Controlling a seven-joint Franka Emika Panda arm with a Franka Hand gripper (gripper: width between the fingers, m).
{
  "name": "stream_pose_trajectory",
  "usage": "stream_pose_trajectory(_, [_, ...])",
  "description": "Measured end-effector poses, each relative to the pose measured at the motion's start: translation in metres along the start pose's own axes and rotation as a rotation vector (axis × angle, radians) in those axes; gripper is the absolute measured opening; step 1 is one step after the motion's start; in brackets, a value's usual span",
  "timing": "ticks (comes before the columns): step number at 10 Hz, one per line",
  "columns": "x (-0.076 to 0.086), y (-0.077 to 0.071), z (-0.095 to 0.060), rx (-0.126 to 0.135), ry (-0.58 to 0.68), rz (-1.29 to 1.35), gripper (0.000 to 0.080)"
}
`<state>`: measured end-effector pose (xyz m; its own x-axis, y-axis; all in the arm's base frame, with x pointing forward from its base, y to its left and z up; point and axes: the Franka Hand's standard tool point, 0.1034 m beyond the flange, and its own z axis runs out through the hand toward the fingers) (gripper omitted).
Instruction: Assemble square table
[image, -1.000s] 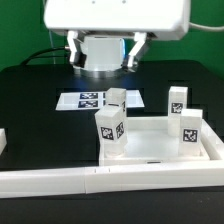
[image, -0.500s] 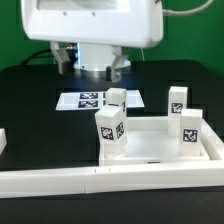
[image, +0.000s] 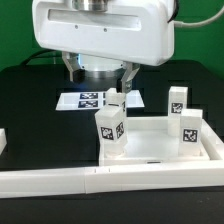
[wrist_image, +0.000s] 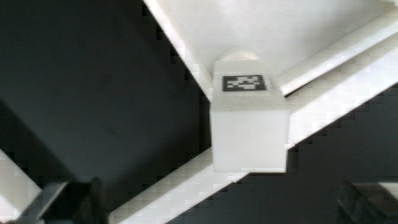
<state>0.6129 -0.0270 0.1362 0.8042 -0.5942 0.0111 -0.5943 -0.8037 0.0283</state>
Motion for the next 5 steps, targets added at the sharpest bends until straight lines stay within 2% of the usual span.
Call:
stream_pose_trajectory(1, [0.0, 0.0, 0.0, 0.0, 0.0, 0.0, 0.0649])
stream_pose_trajectory(2, [0.001, -0.001, 0.0, 0.011, 0.006, -0.005, 0.0649])
stream_pose_trajectory(3, [0.003, -0.007, 0.003, 0.085, 0.039, -0.005, 0.0649])
stream_pose_trajectory(4, [0.001, -0.017, 0.005, 0.144, 0.068, -0.001, 0.0649])
stream_pose_trajectory(5, [-0.002, -0.022, 0.006, 0.171, 0.074, -0.006, 0.0649])
